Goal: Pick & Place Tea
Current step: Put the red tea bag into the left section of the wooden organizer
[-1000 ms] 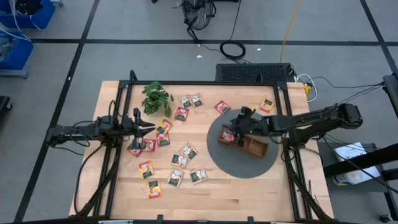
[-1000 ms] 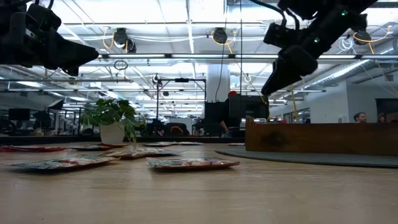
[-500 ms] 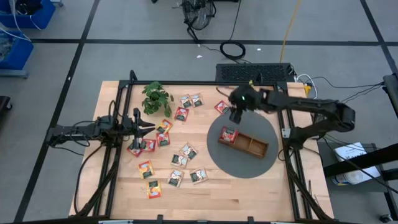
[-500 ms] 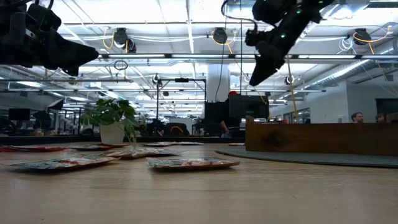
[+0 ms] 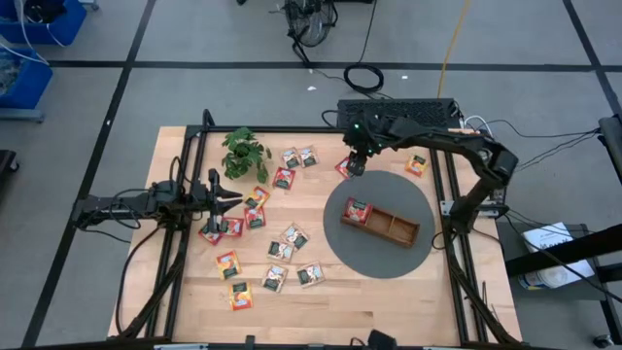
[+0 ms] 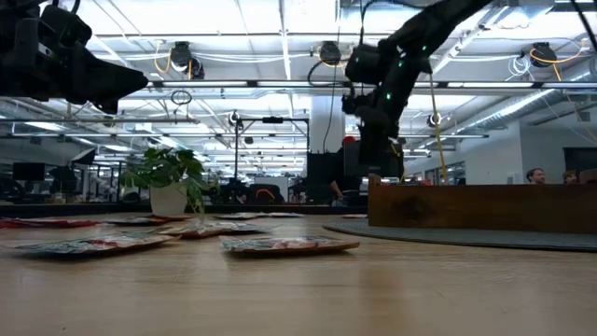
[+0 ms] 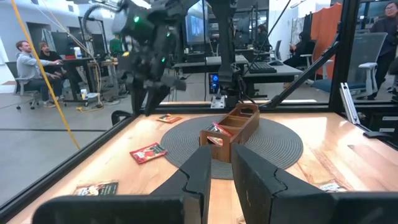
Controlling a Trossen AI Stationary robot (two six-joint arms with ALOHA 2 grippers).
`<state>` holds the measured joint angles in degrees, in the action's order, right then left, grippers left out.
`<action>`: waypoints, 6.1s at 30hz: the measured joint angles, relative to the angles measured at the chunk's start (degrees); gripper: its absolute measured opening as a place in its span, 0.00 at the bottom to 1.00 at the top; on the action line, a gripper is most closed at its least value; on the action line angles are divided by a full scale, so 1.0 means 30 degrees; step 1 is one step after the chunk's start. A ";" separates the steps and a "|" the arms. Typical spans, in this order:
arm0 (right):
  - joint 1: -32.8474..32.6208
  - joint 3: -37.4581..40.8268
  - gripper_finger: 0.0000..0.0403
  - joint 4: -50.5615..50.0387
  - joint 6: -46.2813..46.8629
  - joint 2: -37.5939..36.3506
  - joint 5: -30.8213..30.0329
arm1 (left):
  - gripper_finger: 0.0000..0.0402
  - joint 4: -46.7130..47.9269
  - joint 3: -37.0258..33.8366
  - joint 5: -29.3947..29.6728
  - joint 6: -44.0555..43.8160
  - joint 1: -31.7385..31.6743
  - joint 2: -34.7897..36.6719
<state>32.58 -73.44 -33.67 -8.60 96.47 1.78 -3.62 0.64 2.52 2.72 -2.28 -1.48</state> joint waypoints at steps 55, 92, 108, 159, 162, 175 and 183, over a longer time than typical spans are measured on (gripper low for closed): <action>0.2833 0.0525 0.41 -0.1254 0.1642 0.4355 0.4516 | 0.18 -0.0002 0.0000 0.0001 0.0000 0.0006 -0.0004; 0.2855 0.0988 0.32 -0.0117 0.4542 0.4362 0.8626 | 0.18 0.0001 0.0000 -0.0007 0.0000 0.0002 -0.0003; 0.1463 0.0980 0.33 0.1486 -0.2371 0.3583 0.5908 | 0.18 -0.0006 0.0000 -0.0003 0.0000 0.0004 0.0001; -0.3870 0.0973 0.52 0.2842 -0.9378 0.4202 -0.5702 | 0.18 -0.0006 0.0000 -0.0009 0.0000 0.0004 0.0001; -0.3480 0.0973 0.52 0.2434 -0.9349 0.4202 -0.6112 | 0.18 -0.0006 0.0000 -0.0012 0.0000 0.0001 -0.0005; -0.2729 0.0980 0.52 0.1676 -0.9896 0.4195 -0.5897 | 0.18 -0.0006 0.0000 -0.0007 0.0000 0.0006 -0.0003; -0.1501 0.0775 0.52 0.1852 -0.6754 0.4180 -0.2625 | 0.18 -0.0003 0.0000 -0.0007 0.0000 0.0006 -0.0002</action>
<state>28.08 -71.11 -28.12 -28.86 109.01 -6.09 -3.63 0.64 2.50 2.72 -2.26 -1.48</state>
